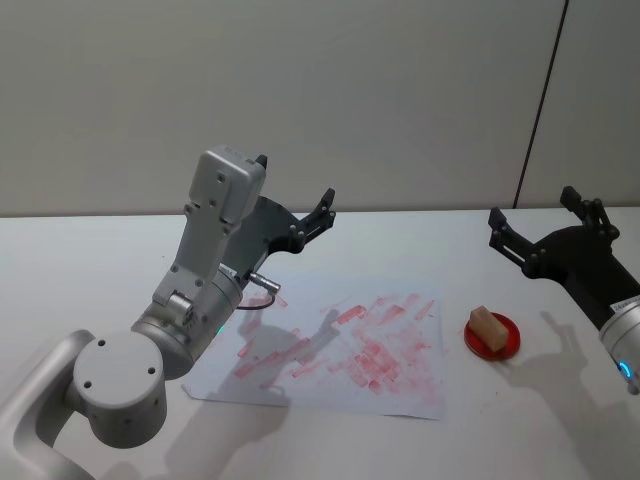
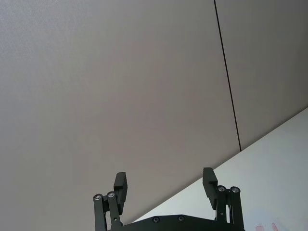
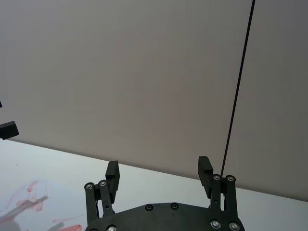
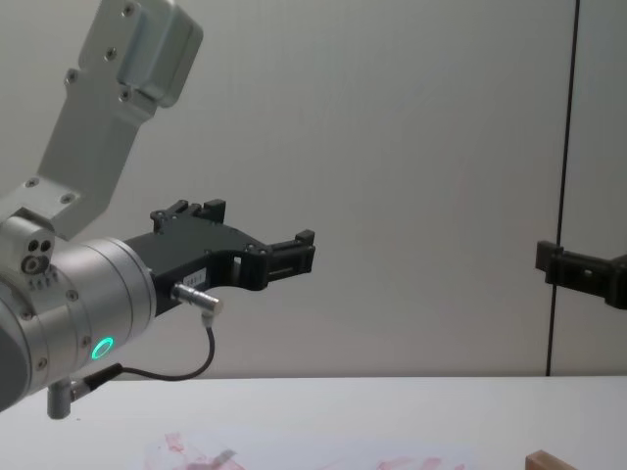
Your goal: Use the one hand to pick up the stamp and affix it onto the A4 paper.
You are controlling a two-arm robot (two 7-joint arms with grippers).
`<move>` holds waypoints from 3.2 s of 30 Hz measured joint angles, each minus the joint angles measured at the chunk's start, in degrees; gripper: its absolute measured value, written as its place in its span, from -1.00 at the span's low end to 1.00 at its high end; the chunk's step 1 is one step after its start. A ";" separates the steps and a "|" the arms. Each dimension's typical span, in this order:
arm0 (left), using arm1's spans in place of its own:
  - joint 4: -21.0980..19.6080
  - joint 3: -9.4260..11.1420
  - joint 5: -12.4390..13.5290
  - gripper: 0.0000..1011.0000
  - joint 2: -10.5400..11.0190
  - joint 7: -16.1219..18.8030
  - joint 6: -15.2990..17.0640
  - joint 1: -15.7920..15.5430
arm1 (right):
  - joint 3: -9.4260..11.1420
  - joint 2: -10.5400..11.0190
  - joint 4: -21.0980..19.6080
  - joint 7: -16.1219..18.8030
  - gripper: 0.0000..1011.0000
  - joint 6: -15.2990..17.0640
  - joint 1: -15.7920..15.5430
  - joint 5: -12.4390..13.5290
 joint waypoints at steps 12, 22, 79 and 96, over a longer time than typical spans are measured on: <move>0.00 0.00 0.00 0.98 0.00 0.00 0.00 0.00 | 0.00 0.00 0.00 0.00 0.98 0.00 0.00 0.00; 0.00 0.00 0.00 0.98 0.00 0.00 0.00 0.00 | 0.00 0.00 0.00 0.00 0.98 0.00 0.00 -0.01; 0.00 0.00 0.00 0.98 0.00 -0.01 0.00 0.00 | -1.68 -0.77 10.69 6.87 0.98 15.54 3.45 -4.30; 0.00 0.00 0.00 0.98 0.00 0.00 0.00 0.00 | -2.95 -2.03 13.75 9.07 0.98 15.15 4.57 -6.29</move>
